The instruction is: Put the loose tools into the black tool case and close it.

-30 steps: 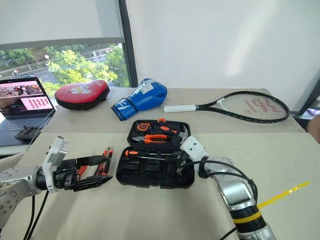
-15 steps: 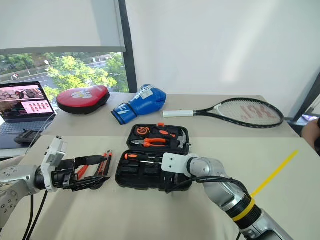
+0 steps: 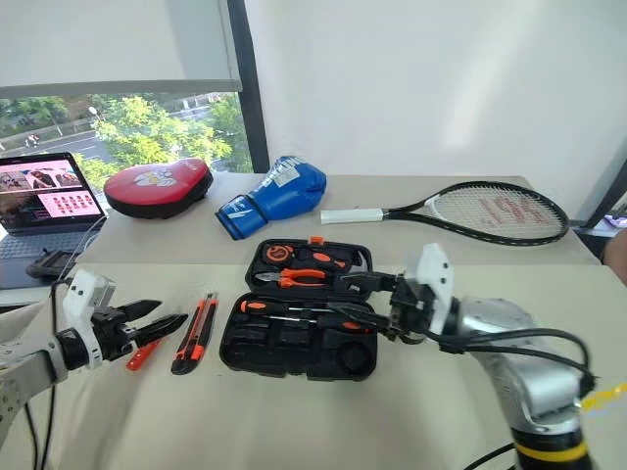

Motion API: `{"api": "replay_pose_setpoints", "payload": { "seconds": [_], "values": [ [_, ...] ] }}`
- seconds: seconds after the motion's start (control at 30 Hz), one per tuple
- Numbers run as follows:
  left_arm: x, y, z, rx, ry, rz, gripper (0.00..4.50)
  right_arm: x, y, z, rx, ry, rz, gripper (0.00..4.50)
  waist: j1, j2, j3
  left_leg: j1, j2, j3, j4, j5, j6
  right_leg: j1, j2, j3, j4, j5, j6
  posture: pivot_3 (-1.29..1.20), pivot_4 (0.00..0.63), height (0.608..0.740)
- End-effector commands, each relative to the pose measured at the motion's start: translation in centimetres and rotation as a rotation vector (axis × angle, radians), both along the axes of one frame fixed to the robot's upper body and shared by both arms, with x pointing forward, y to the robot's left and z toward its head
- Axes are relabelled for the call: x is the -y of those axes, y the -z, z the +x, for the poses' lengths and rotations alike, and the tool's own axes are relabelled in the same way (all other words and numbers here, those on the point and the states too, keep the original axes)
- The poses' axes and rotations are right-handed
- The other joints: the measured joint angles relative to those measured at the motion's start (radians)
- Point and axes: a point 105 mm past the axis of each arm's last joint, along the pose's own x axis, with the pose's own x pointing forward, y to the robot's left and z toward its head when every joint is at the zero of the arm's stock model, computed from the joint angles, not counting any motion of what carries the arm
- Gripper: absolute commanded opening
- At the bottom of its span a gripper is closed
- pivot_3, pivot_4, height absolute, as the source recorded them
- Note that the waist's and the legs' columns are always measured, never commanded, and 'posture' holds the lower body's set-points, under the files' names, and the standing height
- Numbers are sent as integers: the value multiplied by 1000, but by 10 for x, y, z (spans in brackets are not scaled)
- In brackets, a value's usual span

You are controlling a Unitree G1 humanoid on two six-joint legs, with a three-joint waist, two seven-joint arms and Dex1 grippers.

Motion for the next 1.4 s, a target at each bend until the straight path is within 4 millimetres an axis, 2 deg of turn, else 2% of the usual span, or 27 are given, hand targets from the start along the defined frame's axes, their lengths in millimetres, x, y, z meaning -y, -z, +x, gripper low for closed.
{"api": "replay_pose_setpoints", "payload": {
  "seconds": [0.03, 0.07, 0.17, 0.3, 0.4, 0.47, 0.67, 0.73, 0.83, 0.9, 1.0, 1.07, 1.23, 1.33, 1.4],
  "values": [
    [-19, 8, -5, -109, -105, 67, 4151, 7, -15, -24, 2, -56, -5, 4314, 3, 0, 0, 0, -1, 0, 0, -1, 1, 0, -1, 0, 0, 0, 0, 0, 150, 740],
    [-22, 11, -5, -133, -118, 87, 4151, 9, -16, -26, 0, -53, -8, 4466, 4, 0, 0, 0, -1, 0, 1, -1, 2, 1, -2, 0, 0, 0, 0, 0, 150, 740],
    [-29, 18, -3, -175, -156, 105, 4151, 13, -17, -30, 2, -33, -23, 4466, 8, 0, 0, 1, -1, 1, 2, -2, 4, 1, -4, 2, 0, 0, 0, 0, 150, 740],
    [-28, 35, -3, -244, -149, 155, 4151, 14, -14, -30, 9, 0, -41, 4466, 12, 0, 0, 1, -1, 0, 2, -1, 2, 1, -4, 4, 1, 1, 0, 0, 150, 740],
    [-23, 48, -5, -281, -117, 180, 3369, 12, -10, -31, 12, 8, -58, 4500, 13, 0, 0, 1, -1, 0, 1, 1, 0, 1, -5, 5, 1, 1, 0, 0, 150, 740],
    [-21, 52, -5, -286, -105, 183, 2641, 12, -7, -32, 12, 14, -70, 4500, 14, 1, 0, 1, -1, 0, 1, 1, 0, 1, -6, 5, 1, 1, 0, 0, 150, 740],
    [-17, 48, 2, -211, -97, 132, 461, 15, -2, -33, 9, 40, -77, 4500, 23, 2, -1, 1, -2, 0, 1, 0, 1, 1, -10, 5, 0, 1, 0, 0, 150, 740],
    [-10, 35, 5, -131, -28, 78, 433, 16, -1, -34, 9, 50, -78, 4500, 25, 2, -1, 1, -2, 0, 1, 0, 1, 1, -10, 5, 0, 1, 0, 0, 150, 740],
    [4, -1, 11, 15, 109, -9, 433, 18, 1, -35, 6, 66, -73, 4500, 28, 0, 0, -1, -2, 0, 1, 0, 1, 0, -11, 5, 0, 1, 0, 0, 150, 740],
    [20, -24, 16, 74, 254, 7, 433, 20, 4, -37, 7, 85, -72, 4500, 31, -3, 0, -3, -1, -1, 2, 1, 0, -1, -10, 4, 0, 1, -1, 0, 150, 740],
    [57, -40, 17, 139, 583, 162, 433, 23, 7, -43, 35, 127, -76, 4500, 37, -5, 1, -4, -2, -1, 3, 2, 0, -1, -8, 2, 0, 1, -1, 0, 150, 740],
    [81, -40, 26, 152, 775, 264, 433, 26, 12, -49, 47, 161, -91, 4500, 48, -3, 0, -4, -3, -1, 3, 2, 0, 0, -4, 1, 0, 1, -1, 0, 150, 740],
    [126, -27, 52, 158, 1095, 459, 433, 34, 17, -66, 41, 248, -108, 4500, 42, -1, -1, -4, -8, 4, 7, 2, 8, 3, -1, -1, -1, 2, 1, 0, 150, 740],
    [140, -18, 71, 128, 1114, 526, 433, 36, 18, -73, 37, 288, -119, 4500, 33, -3, 0, -8, -6, 4, 17, -2, 15, 4, 2, -1, 0, 3, 4, 0, 150, 740],
    [148, -7, 73, 42, 1167, 560, 433, 38, 18, -79, 29, 317, -121, 4500, 27, -4, 1, -8, -6, 4, 20, -6, 22, 4, 3, 1, 0, 5, 7, 0, 150, 740]
  ]
}}
